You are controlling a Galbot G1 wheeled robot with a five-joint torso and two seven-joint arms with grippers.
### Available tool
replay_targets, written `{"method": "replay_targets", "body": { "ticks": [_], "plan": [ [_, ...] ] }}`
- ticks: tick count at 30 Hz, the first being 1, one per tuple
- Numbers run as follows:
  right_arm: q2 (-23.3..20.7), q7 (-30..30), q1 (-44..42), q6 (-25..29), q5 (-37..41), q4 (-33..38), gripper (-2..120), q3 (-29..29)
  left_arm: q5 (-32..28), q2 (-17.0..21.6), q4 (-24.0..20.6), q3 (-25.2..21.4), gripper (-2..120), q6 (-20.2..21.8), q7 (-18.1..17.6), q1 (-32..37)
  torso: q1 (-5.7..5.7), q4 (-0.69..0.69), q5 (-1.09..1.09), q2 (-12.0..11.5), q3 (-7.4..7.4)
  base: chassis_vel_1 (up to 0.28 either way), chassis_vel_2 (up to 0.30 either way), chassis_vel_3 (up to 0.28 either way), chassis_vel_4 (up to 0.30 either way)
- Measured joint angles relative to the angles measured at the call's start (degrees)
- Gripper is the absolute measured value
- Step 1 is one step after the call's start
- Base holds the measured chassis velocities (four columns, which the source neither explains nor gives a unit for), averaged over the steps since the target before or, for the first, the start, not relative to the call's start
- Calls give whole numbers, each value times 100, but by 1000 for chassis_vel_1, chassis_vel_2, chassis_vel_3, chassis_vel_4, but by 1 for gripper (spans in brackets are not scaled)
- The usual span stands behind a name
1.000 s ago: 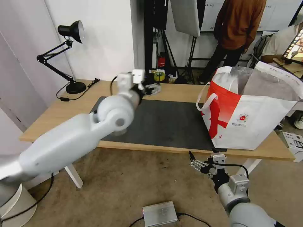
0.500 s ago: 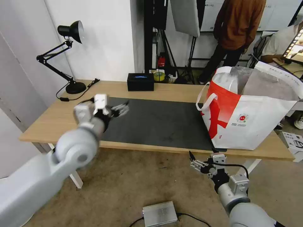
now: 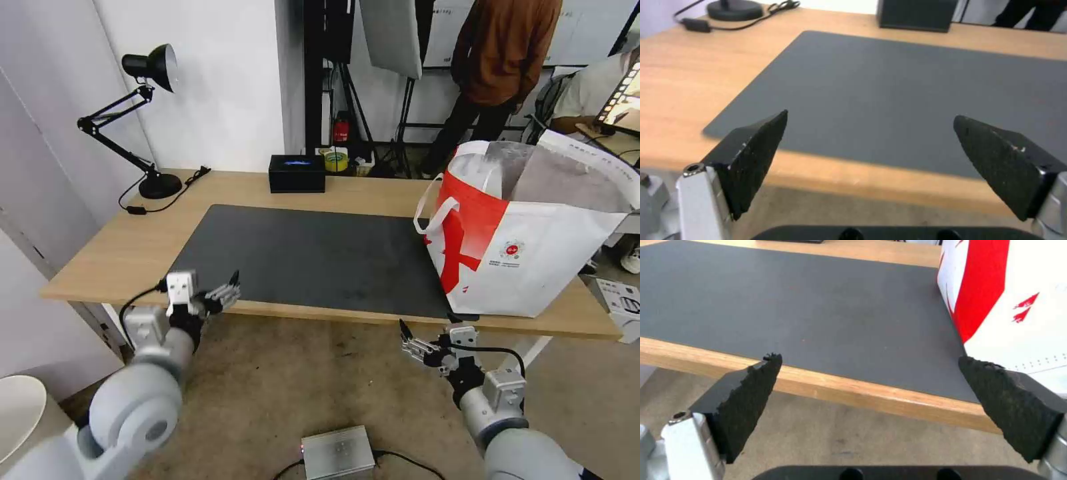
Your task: Pick up the trash from the table and place it into the takeout bag.
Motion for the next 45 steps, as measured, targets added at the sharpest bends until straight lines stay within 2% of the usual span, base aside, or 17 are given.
{"method": "replay_targets", "body": {
  "ticks": [5,10,18,45],
  "plan": [
    [0,0,0,0,0,0,100,0,399,-205,145,-186,100,-223,280,482,0,-1,0,0,0,0,0,0,0],
    [0,0,0,0,0,0,100,0,667,-325,277,-232,100,-397,459,687,0,-1,0,0,0,0,0,0,0],
    [0,0,0,0,0,0,100,0,860,-443,394,-207,100,-490,516,841,1,-1,0,0,1,0,0,0,0],
    [0,0,0,0,0,0,100,0,871,-412,407,-317,100,-502,638,852,1,-1,0,0,1,0,0,0,0]
  ]
}}
